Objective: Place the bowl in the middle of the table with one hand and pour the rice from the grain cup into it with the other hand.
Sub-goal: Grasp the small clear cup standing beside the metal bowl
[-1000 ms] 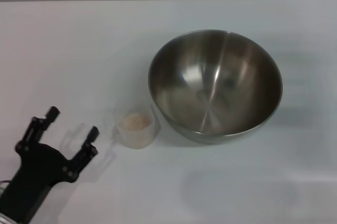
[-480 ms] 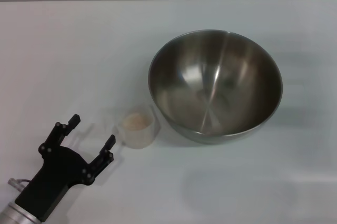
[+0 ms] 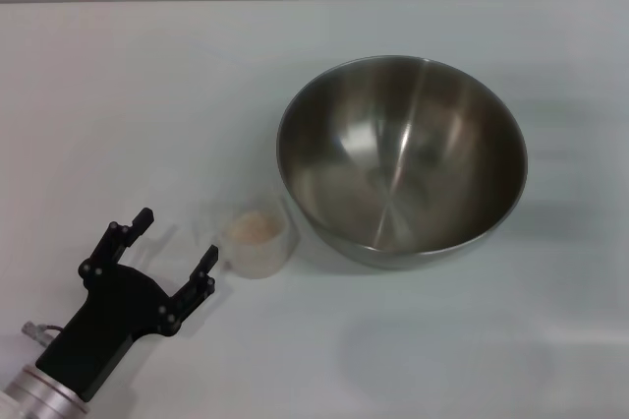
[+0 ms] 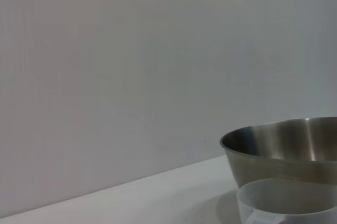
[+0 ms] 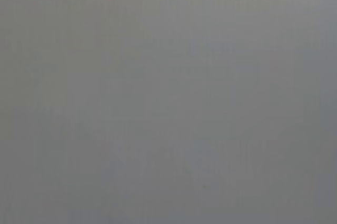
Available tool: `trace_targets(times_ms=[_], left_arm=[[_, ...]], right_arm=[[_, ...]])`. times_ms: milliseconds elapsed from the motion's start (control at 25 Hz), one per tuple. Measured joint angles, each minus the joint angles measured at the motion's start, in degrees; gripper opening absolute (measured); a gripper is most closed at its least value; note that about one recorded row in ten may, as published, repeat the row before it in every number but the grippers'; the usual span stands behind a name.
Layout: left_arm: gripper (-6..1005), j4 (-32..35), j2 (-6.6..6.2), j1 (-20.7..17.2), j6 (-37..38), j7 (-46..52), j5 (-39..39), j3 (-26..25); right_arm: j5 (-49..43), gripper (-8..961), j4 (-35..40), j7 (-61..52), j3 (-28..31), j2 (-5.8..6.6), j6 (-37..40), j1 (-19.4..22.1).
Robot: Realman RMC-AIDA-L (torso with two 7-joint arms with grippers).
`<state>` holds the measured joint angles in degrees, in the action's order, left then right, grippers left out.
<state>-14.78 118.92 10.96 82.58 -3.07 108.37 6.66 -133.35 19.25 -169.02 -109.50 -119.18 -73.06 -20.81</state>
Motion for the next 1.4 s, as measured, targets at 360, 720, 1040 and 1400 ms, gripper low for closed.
trace_targets(times_ms=[360,720,1040,1400], left_arm=[[752,0.0,0.0,1.1,-1.7,0.0,0.0,-1.5],[749,-0.1,0.0,1.9,-3.5,0.0,-0.1,-4.1],[747,-0.7,0.09,2.7,-5.1,0.0,-0.1,-5.8],[745,-0.8,0.09,3.7,-6.6,0.0,-0.1,-8.1]], right_arm=[[-0.1,406,0.0,0.0,0.0,-0.08,0.1,0.3],[-0.1,405,0.0,-0.1,-0.1,-0.09,0.2,0.3],[-0.1,405,0.0,-0.2,-0.1,-0.09,0.3,0.2],[-0.1,405,0.1,-0.2,-0.4,-0.09,0.4,0.1]])
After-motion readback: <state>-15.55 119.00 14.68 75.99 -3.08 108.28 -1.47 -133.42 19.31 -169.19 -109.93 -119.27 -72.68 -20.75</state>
